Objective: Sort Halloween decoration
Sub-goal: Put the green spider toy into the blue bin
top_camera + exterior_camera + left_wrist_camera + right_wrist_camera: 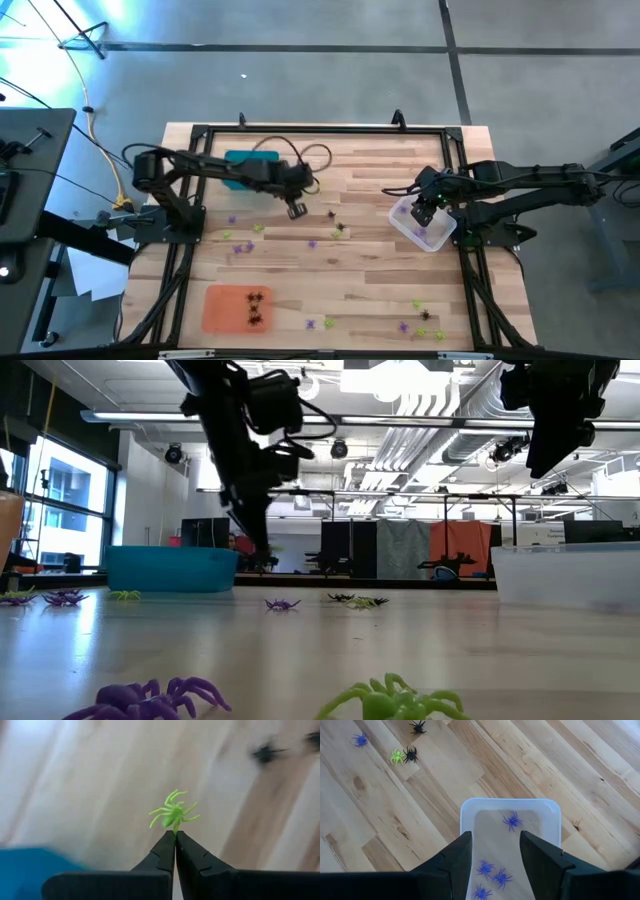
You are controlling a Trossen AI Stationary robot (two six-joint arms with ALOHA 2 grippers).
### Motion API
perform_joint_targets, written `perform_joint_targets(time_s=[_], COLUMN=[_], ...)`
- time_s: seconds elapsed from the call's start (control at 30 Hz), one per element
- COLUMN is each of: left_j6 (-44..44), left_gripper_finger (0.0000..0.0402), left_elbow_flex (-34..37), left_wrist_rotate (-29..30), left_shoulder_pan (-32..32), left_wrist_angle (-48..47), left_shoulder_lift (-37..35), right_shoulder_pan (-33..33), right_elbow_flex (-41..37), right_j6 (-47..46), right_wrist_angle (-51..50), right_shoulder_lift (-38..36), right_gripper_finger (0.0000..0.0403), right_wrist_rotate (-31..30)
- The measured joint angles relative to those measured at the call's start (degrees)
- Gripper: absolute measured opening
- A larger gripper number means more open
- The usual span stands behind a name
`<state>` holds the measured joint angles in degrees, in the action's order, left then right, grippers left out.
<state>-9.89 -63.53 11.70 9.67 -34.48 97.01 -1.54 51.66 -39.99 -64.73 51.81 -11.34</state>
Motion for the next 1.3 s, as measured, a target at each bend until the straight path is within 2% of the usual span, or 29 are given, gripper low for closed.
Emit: perform_joint_targets(time_s=[0.3,0.47,0.73,0.87,1.17,1.3], left_j6=[-0.6,-3.3,-4.7,-5.1,-3.7,-5.0], left_gripper_finger=[0.0,0.0,0.0,0.0,0.0003,0.0021], left_elbow_flex=[-0.1,0.4,8.4,11.7,12.3,12.3], left_wrist_rotate=[3.4,6.6,7.0,7.0,3.6,1.4], left_shoulder_pan=[7.3,10.6,15.0,16.5,18.5,18.6], left_wrist_angle=[-14.1,-21.0,-20.7,-17.6,-16.2,-16.2], left_shoulder_lift=[-11.0,-14.5,-15.4,-15.4,-15.4,-15.4], right_shoulder_pan=[0.0,0.0,0.0,0.0,0.0,0.0], right_elbow_flex=[0.0,0.0,0.0,0.0,0.0,0.0], right_j6=[0.4,1.2,1.9,1.9,1.4,1.5], right_wrist_angle=[-0.1,-0.1,-0.1,-0.1,-0.1,0.0], right_shoulder_lift=[0.0,0.0,0.0,0.0,0.0,0.0], right_gripper_finger=[0.0162,0.0162,0.0162,0.0162,0.0162,0.0162], right_wrist_rotate=[-0.7,-1.4,-2.7,-2.7,-2.7,-2.7])
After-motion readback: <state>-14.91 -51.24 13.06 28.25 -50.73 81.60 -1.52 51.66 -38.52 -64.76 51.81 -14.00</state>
